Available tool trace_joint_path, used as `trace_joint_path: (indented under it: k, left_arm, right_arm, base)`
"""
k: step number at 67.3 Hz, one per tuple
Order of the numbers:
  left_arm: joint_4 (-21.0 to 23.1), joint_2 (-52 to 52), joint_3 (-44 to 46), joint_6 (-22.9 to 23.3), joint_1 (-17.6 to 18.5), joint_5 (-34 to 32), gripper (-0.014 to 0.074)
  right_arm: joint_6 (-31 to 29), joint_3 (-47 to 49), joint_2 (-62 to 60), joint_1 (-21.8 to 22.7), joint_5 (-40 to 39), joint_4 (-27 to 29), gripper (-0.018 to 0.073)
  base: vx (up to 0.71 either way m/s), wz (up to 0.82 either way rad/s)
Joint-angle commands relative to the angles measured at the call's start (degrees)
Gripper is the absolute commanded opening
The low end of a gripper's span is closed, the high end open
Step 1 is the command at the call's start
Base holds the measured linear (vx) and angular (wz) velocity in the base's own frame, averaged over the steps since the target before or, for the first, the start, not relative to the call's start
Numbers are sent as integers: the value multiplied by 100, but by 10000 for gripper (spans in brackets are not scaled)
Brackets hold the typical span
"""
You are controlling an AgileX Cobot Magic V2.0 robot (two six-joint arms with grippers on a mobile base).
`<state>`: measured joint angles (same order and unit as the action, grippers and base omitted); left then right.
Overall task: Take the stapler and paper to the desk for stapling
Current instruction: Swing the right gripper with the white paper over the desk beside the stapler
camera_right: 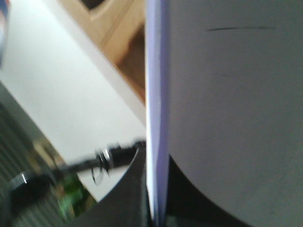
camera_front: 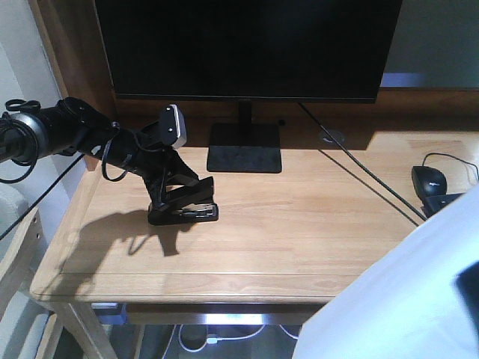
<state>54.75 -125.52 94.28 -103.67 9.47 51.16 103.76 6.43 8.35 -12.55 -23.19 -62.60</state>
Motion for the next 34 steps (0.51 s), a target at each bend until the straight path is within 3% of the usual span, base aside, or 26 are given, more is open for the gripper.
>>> trace_joint_path:
  k: [1, 8, 15, 21, 34]
  left_arm:
    - [306, 377, 164, 64, 18, 70, -6]
    - [306, 377, 164, 64, 18, 70, -6]
    - [306, 377, 164, 64, 18, 70, -6]
    - [306, 377, 164, 64, 18, 70, -6]
    - [306, 377, 164, 64, 18, 70, -6]
  right_arm:
    - [720, 438, 698, -8, -525, -1412, -2]
    - [1276, 846, 1492, -8, -751, -2894, -2]
    - [1576, 1302, 2344, -8, -951, -3795, -2]
    - [1533, 1639, 2922, -8, -1185, -4043, -2]
    - [634, 2150, 3780, -8, -1205, -4038, -2]
  base:
    - [0, 0]
    - [0, 0]
    - [0, 0]
    - [0, 0]
    - [0, 0]
